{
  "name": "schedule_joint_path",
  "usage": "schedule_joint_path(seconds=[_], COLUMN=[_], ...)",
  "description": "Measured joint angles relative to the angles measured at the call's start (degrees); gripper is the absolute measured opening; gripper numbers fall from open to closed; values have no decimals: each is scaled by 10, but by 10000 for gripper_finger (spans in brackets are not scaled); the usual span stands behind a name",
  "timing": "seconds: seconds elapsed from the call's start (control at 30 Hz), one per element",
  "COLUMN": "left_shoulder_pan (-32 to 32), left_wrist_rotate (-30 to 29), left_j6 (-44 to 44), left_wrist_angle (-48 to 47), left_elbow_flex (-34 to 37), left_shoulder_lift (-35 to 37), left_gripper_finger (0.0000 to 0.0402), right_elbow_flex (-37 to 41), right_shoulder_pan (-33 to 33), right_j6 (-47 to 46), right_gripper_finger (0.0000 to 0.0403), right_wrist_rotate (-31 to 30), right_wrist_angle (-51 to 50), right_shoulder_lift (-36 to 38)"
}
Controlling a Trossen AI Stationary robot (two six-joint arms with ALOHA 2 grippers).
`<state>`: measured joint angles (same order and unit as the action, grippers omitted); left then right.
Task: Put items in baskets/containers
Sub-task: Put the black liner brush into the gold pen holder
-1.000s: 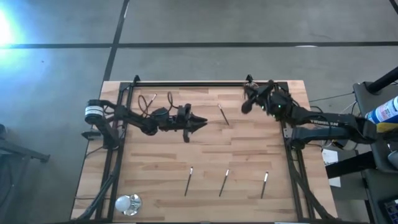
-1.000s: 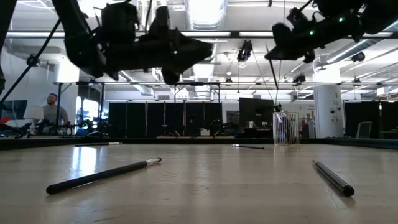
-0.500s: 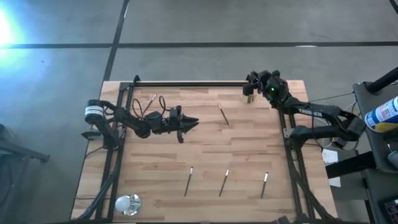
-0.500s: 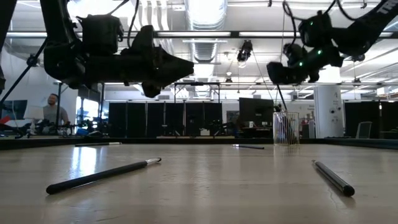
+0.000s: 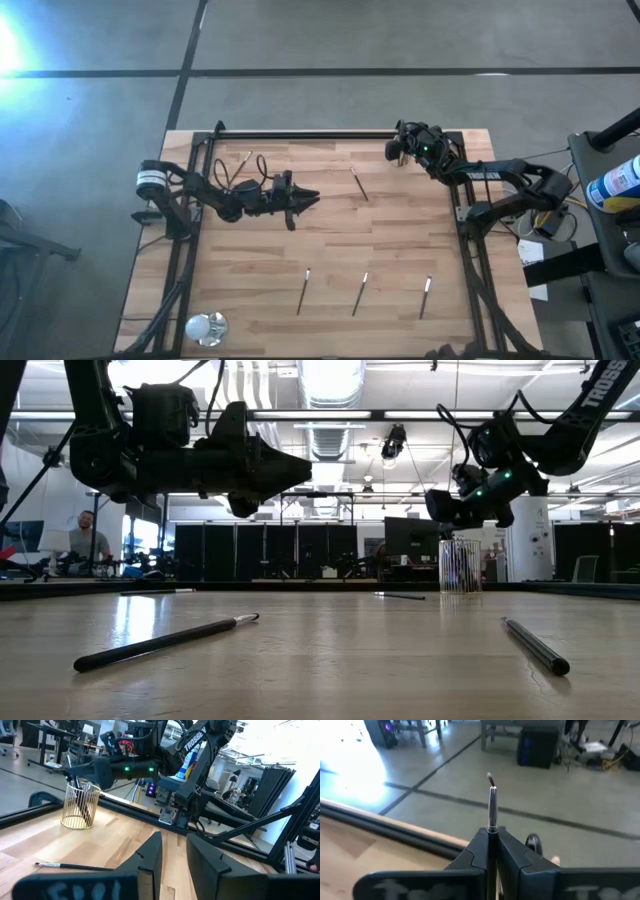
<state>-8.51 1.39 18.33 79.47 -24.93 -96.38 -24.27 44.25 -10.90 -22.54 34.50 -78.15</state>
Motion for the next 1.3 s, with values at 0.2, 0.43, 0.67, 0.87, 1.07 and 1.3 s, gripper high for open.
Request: schedule_joint_path(seconds=[0.2,0.43,0.67,0.87,1.07,1.3], left_shoulder_pan=[0,1,1,1,1,1], left_wrist_rotate=[0,1,-33,-45,-45,-45], left_j6=[4,11,15,10,2,-1], left_wrist_angle=[-18,-41,-41,-25,-21,-21], left_elbow_flex=[0,3,27,45,46,47], left_shoulder_lift=[0,0,0,0,0,0], left_gripper_finger=[82,78,11,1,0,0], right_elbow_flex=[-5,-29,-75,-68,-81,-179], right_shoulder_pan=[0,-1,-54,-239,-460,-602], right_j6=[-31,-52,-105,-268,-492,-735], right_gripper_finger=[64,133,92,15,11,11], right_wrist_rotate=[-1,2,19,-79,-190,-221], right_wrist_angle=[-89,-215,-428,-523,-593,-740], right_shoulder_lift=[37,114,215,264,231,97])
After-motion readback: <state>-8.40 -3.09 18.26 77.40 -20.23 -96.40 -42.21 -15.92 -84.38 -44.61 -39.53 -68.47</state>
